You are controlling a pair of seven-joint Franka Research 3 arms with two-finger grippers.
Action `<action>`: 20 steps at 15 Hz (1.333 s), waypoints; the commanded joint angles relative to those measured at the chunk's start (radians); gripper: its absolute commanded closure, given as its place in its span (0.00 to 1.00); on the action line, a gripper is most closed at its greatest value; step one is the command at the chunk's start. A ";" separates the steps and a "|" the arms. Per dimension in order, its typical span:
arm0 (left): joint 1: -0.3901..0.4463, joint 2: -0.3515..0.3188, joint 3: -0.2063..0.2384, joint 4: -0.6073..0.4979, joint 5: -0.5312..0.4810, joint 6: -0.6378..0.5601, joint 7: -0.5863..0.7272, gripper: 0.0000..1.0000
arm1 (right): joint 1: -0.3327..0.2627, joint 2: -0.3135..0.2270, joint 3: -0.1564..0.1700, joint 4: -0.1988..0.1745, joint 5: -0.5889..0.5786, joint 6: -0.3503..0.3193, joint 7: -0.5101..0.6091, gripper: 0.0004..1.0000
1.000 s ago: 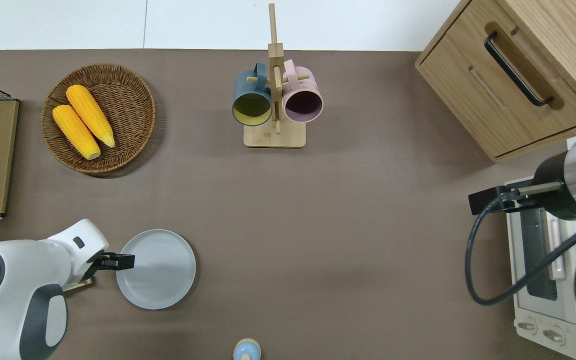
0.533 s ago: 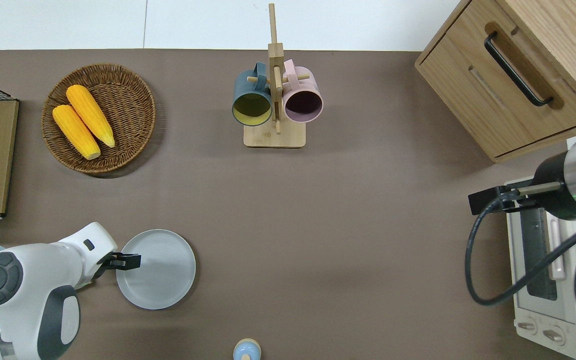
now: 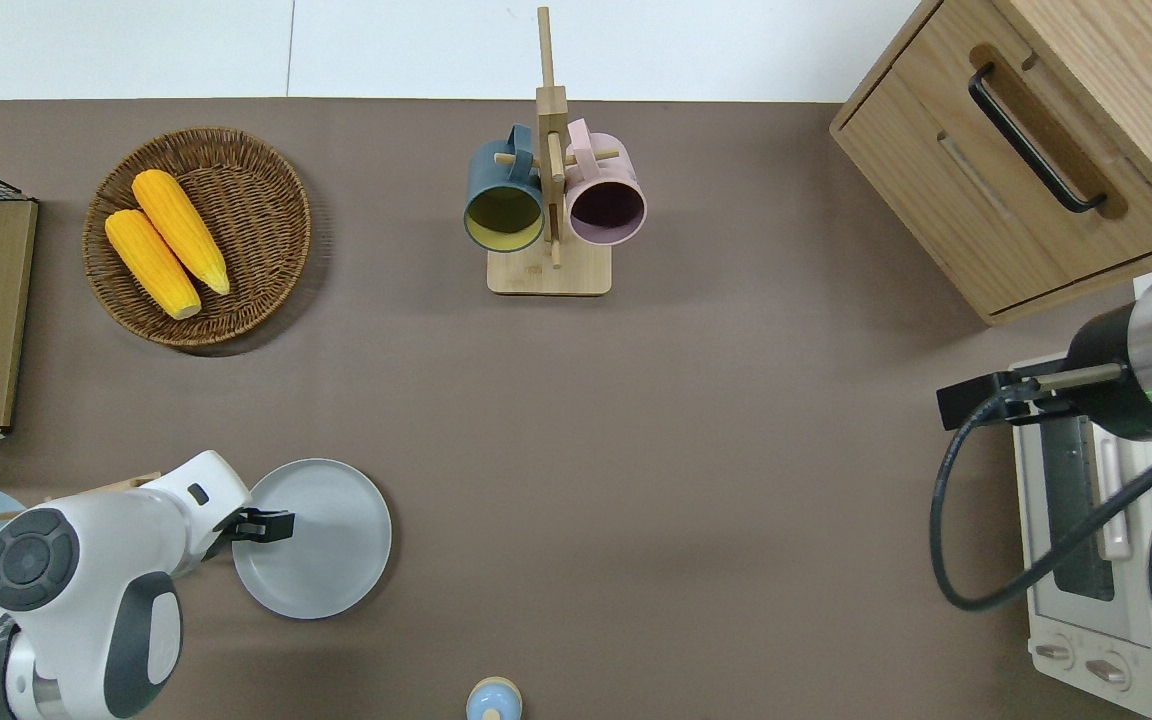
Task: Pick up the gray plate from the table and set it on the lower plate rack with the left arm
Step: 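Close the left gripper on the gray plate's rim nearest the robot, then lift the gray plate with the left gripper and carry it toward the rack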
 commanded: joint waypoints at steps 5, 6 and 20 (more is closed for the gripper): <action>-0.008 -0.005 -0.001 -0.022 0.012 0.026 0.007 1.00 | -0.010 -0.002 0.006 0.006 0.010 -0.013 -0.001 0.01; -0.008 -0.005 -0.001 -0.022 0.012 0.025 0.007 1.00 | -0.010 -0.002 0.006 0.006 0.010 -0.013 -0.001 0.01; -0.008 -0.126 -0.002 0.056 0.010 -0.228 0.018 1.00 | -0.010 -0.002 0.006 0.006 0.010 -0.013 -0.001 0.01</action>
